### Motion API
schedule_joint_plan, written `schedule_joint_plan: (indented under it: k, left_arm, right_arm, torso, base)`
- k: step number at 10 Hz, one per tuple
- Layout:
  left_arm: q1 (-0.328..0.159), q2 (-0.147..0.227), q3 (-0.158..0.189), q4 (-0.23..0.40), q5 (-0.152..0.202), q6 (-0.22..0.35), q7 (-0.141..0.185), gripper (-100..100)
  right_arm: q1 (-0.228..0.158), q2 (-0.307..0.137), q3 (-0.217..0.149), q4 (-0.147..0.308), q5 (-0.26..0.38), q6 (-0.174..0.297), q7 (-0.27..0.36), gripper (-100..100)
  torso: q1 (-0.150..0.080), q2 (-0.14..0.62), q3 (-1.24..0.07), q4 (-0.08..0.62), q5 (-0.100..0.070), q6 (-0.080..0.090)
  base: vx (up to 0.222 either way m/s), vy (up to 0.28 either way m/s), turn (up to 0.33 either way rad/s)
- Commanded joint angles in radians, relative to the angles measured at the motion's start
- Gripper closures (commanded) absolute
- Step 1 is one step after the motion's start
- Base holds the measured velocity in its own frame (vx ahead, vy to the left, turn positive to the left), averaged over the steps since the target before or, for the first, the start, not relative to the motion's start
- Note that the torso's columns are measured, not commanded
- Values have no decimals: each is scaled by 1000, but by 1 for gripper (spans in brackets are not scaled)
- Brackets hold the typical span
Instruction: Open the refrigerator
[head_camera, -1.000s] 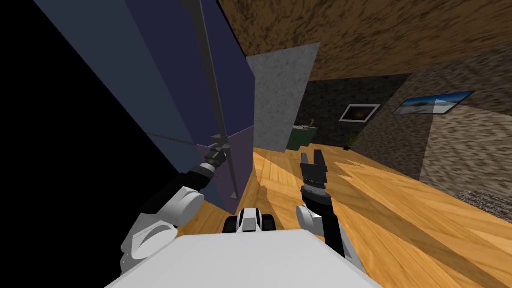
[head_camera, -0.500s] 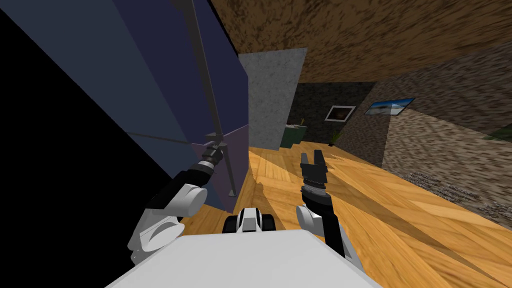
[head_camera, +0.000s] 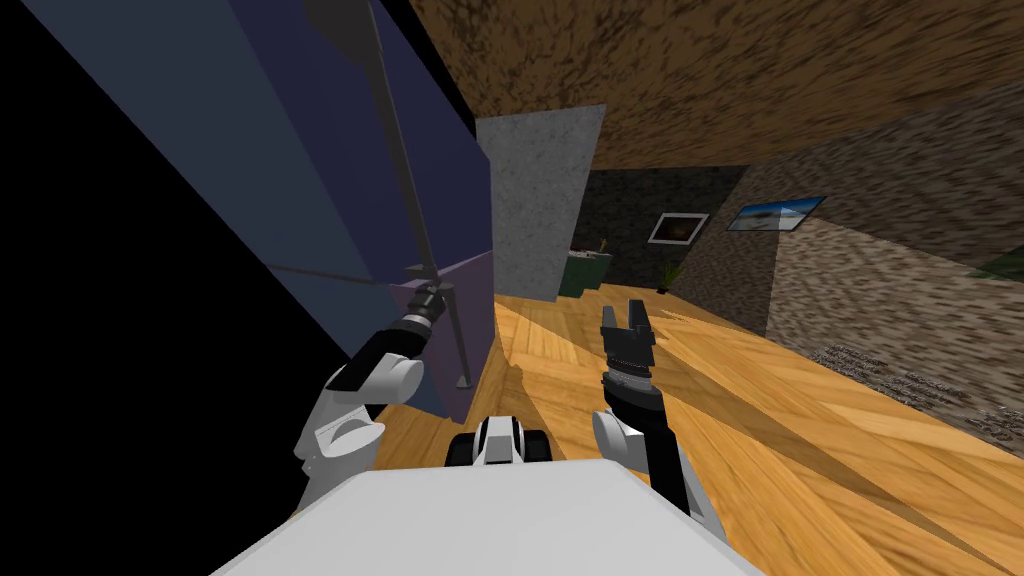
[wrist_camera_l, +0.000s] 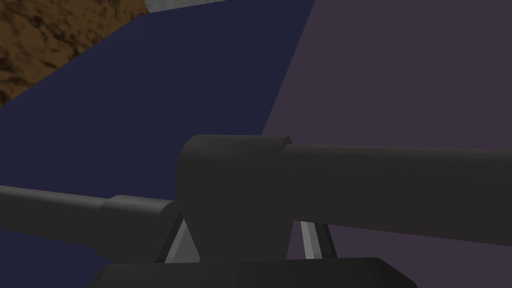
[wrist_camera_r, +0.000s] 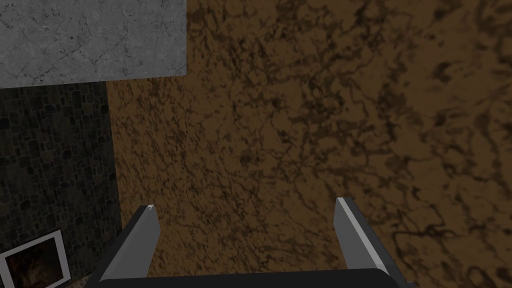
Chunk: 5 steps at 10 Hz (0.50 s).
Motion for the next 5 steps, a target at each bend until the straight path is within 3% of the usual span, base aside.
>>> schedule_joint_plan:
  k: [1,3,4,5]
  left_arm:
    - [-96,13,56,88,-13,-10,10,100]
    - [-102,13,56,155,-13,-10,10,100]
    - [-102,13,56,159,-13,-10,10,100]
    - [-155,11,105,190,-62,-56,23,100]
  right_arm:
    - [0,0,0,0,0,0,0,0]
    - [0,0,0,0,0,0,0,0]
    - [0,0,0,0,0,0,0,0]
    - [0,0,0,0,0,0,0,0]
  torso:
    - [-5,1,0,4,-4,4]
    - [3,-5,-5,4,-3,5]
    - [6,-10,-8,0,0,4]
    - [5,-12,-8,-4,1,4]
  base:
    - [-65,-107,4]
    - [-3,-2,-13]
    - [10,27,-2]
    - [-68,-130,82]
